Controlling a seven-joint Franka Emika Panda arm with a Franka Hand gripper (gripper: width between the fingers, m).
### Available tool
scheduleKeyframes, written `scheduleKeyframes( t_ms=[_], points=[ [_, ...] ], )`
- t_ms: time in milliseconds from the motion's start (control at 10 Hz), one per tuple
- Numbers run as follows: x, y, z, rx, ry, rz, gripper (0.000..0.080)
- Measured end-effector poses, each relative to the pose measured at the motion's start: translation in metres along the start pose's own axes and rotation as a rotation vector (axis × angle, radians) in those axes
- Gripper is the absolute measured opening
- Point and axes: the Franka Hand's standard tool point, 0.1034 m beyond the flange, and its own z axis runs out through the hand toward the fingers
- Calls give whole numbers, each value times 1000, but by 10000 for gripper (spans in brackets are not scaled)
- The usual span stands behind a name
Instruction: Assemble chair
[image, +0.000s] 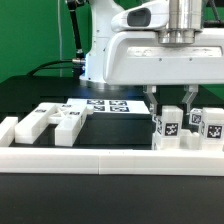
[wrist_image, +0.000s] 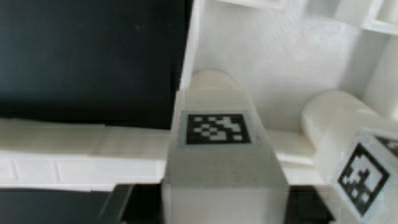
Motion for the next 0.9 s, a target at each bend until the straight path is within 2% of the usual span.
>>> scheduleKeyframes(
  t_ms=[300,600,700,800,900],
  points=[
    [-1,-1,0,2,-3,246,287],
    [-7,0,-1,-9,-36,387,291],
    [-8,1,-1,-10,-39,419,337],
    [-8,1,0,-11,-40,416,474],
    [-8,1,0,-11,-40,416,474]
  ],
)
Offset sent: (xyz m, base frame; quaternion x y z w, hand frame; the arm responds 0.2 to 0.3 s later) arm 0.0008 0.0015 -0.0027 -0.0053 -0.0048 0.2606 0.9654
